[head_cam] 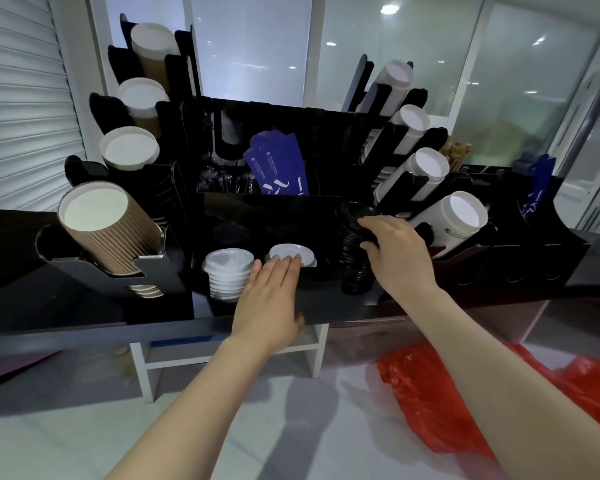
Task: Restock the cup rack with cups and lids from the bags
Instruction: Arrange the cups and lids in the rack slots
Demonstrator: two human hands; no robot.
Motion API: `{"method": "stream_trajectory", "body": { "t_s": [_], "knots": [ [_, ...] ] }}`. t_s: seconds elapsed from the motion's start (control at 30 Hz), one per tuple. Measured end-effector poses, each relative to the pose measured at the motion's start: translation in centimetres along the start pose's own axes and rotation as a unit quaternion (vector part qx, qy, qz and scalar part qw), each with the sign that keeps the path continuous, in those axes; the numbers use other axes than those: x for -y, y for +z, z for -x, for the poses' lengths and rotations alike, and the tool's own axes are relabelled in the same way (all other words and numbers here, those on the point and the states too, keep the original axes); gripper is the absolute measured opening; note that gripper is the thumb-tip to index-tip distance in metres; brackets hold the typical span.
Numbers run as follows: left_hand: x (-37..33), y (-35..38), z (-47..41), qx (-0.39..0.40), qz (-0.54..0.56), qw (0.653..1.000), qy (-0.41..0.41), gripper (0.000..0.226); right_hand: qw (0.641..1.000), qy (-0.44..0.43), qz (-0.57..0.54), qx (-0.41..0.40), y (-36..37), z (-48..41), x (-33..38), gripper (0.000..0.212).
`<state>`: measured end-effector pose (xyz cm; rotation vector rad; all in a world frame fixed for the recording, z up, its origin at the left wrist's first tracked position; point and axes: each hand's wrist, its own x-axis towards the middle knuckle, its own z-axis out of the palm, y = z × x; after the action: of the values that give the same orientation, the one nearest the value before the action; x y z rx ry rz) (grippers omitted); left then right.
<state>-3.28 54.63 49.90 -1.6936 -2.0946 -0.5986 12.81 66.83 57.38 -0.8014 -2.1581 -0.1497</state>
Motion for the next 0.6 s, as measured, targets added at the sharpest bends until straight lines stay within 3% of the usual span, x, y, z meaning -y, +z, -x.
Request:
{"method": "stream_trajectory", "body": {
  "t_s": [0.27,0.43,0.6],
  "knots": [
    [0.8,-0.8,-0.1,0.058,0.051,0.997,0.022,0.094,0.994,-0.011,-0.073,-0.084,-3.1,3.6,1.0,0.039],
    [-2.1,-0.9,1.2,-0.011,0.116,0.993,0.015,0.086,0.99,0.023,-0.111,-0.086,-6.2,7.6,-0.2,0.039],
    [-7.8,0.6,0.7,-0.015,0.137,0.99,0.037,0.088,0.987,0.065,-0.124,-0.084,-9.7,11.6,-3.3,0.042]
  ]
}}
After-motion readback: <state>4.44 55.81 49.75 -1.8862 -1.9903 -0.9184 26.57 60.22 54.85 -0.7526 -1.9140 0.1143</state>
